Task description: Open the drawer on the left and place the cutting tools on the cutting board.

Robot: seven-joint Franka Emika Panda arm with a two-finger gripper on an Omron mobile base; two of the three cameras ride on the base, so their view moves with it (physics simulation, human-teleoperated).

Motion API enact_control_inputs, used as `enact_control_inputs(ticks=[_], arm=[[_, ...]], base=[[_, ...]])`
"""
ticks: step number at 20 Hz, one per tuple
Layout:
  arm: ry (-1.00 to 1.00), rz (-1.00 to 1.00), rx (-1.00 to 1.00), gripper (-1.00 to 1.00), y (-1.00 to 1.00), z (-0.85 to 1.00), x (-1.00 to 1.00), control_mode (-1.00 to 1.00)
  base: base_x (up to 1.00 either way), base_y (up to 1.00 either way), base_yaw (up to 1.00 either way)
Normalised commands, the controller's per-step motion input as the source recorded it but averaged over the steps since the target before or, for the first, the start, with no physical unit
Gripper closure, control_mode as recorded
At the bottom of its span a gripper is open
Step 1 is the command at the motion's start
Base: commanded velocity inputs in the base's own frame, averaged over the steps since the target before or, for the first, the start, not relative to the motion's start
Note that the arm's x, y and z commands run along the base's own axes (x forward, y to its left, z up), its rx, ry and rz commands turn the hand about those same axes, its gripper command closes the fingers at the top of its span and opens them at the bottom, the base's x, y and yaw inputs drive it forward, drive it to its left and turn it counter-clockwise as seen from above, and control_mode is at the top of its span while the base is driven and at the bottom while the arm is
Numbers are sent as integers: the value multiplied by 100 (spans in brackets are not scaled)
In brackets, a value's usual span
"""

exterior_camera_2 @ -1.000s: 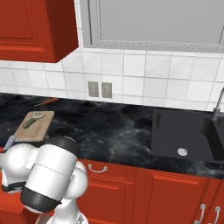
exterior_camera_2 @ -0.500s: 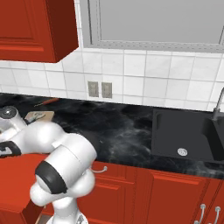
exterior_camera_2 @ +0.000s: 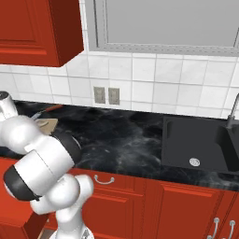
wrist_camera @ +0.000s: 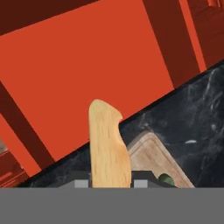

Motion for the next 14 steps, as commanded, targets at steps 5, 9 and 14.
enact_control_inputs(ticks=[5,9,14], arm=[[2,-1,-9,100,0,0,72,-100],[0,0,-2,100,0,-21,72,-100],[5,0,-12,100,0,-36,15,-100]], base=[[0,0,0],[0,0,0],[0,0,0]])
